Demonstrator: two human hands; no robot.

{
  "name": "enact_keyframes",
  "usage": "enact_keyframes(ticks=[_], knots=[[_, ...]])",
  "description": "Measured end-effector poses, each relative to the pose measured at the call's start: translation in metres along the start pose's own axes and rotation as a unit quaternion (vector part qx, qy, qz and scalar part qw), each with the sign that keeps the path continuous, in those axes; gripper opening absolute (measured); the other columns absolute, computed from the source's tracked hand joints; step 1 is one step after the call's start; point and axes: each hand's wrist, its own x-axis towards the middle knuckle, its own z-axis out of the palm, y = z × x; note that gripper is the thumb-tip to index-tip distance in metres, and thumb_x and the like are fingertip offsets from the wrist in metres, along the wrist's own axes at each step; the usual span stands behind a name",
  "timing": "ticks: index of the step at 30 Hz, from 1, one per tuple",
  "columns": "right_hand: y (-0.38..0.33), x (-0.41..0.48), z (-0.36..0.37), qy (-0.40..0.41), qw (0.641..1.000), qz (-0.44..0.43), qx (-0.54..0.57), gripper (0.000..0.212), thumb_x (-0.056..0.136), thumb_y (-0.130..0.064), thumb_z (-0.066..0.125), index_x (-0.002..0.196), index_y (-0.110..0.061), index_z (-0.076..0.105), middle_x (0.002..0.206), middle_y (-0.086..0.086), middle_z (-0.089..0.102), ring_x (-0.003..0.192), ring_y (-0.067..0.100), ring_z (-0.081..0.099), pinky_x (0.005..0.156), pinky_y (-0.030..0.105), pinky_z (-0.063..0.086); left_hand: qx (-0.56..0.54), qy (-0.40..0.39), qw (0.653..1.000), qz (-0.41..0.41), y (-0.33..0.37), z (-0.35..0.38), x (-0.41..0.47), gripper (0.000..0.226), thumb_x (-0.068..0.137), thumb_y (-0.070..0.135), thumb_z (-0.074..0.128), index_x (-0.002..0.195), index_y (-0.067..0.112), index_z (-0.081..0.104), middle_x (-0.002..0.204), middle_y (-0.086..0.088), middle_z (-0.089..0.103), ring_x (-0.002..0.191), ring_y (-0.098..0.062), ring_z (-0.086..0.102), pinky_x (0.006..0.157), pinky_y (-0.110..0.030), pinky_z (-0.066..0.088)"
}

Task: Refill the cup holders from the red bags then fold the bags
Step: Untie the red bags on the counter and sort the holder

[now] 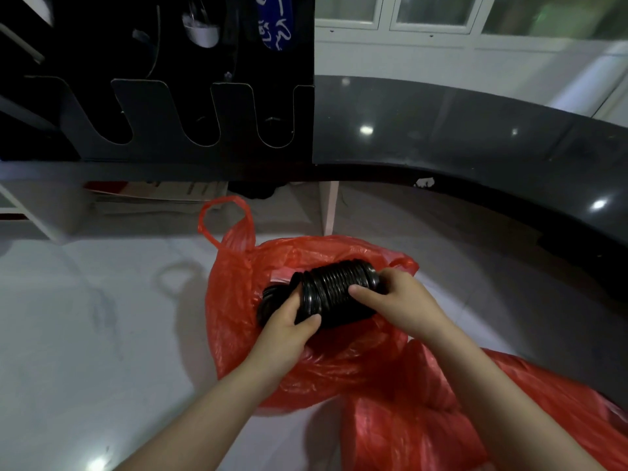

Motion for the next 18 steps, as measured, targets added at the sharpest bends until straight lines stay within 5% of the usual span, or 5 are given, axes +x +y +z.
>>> enact_keyframes(ticks=[5, 8, 11, 14, 18], knots=[[-0.003, -0.007, 0.003, -0.004, 1.000, 0.002, 0.021, 0.039, 0.074, -0.061, 0.067, 0.085, -0.025, 0.057, 0.075, -0.013, 0.062, 0.073, 0.009, 0.061, 0.057, 0.024, 0.040, 0.101, -0.012, 0.994, 0.036, 0.002, 0.003, -0.005, 0.076, 0.085, -0.007, 0.051, 0.145, 0.034, 0.030, 0.144, 0.018, 0.039, 0.128, 0.015, 0.032, 0.091, 0.002, 0.029], [-0.010, -0.013, -0.007, 0.038, 0.997, -0.033, 0.057, 0.034, 0.071, -0.061, 0.070, 0.083, -0.033, 0.054, 0.073, -0.021, 0.061, 0.072, -0.007, 0.059, 0.054, 0.010, 0.038, 0.149, 0.019, 0.984, 0.094, 0.014, 0.004, -0.012, 0.079, 0.084, 0.004, 0.056, 0.148, 0.038, 0.023, 0.150, 0.026, 0.025, 0.130, 0.022, 0.019, 0.092, 0.006, 0.021], [-0.017, -0.019, -0.024, 0.070, 0.981, -0.076, 0.167, 0.031, 0.070, -0.056, 0.067, 0.080, -0.030, 0.053, 0.073, -0.028, 0.060, 0.070, -0.011, 0.055, 0.061, 0.013, 0.039, 0.161, 0.053, 0.972, 0.163, 0.038, 0.003, -0.018, 0.077, 0.080, 0.017, 0.055, 0.140, 0.053, 0.024, 0.141, 0.045, 0.023, 0.132, 0.020, 0.017, 0.099, 0.002, 0.020], [-0.024, -0.023, -0.035, 0.068, 0.936, -0.096, 0.332, 0.023, 0.077, -0.039, 0.068, 0.086, -0.022, 0.055, 0.078, -0.020, 0.063, 0.077, -0.003, 0.058, 0.068, 0.016, 0.046, 0.109, 0.050, 0.976, 0.180, 0.058, 0.001, -0.017, 0.068, 0.086, 0.007, 0.058, 0.138, 0.046, 0.038, 0.137, 0.031, 0.042, 0.131, 0.010, 0.034, 0.105, -0.014, 0.032], [-0.036, -0.024, -0.033, 0.018, 0.846, -0.036, 0.532, 0.039, 0.075, -0.034, 0.063, 0.105, -0.015, 0.048, 0.099, 0.001, 0.059, 0.089, 0.017, 0.060, 0.074, 0.041, 0.054, 0.065, 0.036, 0.981, 0.181, 0.071, 0.000, -0.014, 0.051, 0.085, 0.006, 0.060, 0.120, 0.041, 0.052, 0.111, 0.026, 0.061, 0.108, 0.007, 0.055, 0.088, -0.012, 0.043]])
